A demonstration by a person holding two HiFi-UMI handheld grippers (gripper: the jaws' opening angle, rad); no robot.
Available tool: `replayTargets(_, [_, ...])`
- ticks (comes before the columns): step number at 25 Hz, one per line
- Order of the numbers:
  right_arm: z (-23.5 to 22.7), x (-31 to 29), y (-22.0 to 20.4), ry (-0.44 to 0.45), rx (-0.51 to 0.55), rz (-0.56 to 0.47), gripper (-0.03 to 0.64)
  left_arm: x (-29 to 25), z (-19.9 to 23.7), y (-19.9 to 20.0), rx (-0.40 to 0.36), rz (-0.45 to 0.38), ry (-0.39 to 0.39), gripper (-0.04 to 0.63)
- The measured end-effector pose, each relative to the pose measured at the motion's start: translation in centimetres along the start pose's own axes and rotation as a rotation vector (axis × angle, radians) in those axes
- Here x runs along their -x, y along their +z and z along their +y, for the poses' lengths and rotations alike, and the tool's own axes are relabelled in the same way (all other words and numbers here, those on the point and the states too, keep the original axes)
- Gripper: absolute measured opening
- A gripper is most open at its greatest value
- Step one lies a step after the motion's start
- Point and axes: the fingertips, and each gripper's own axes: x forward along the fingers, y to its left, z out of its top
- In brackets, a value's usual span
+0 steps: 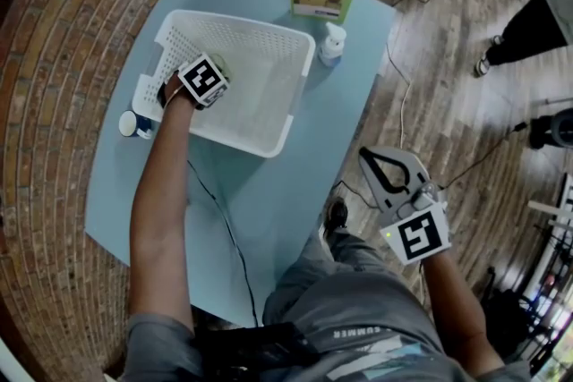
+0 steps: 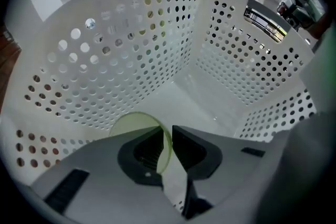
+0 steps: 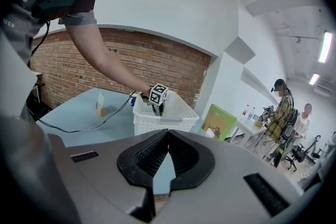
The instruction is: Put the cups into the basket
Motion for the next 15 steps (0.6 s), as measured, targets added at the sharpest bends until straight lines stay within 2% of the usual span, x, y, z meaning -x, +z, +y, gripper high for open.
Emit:
replayTargets(4, [-0.3,0.1,0.3,0.000,0.002,-0.015,0.012,0.9,0.1,1.1,-0.010,-0.047,0.005,0.056])
replayTargets(6, [-0.4,0.1,0.4,0.002,0.001,-0.017,0.012,1.5,-0.2,1.3,-0.022,-0.034,-0.008,0.088])
replayTargets(10, [-0.5,0.3,0.4,0.007,-0.001,-0.023,0.012,2.2,-0.9,1.3,-0.038,0.006,-0.043,0.107])
replayTargets(15, [-0.7,0.9,1.0,0.012,0.008,-0.044,0.012,3.6,-1.1,1.5,-0.027,-0.005,-0.014,0.107])
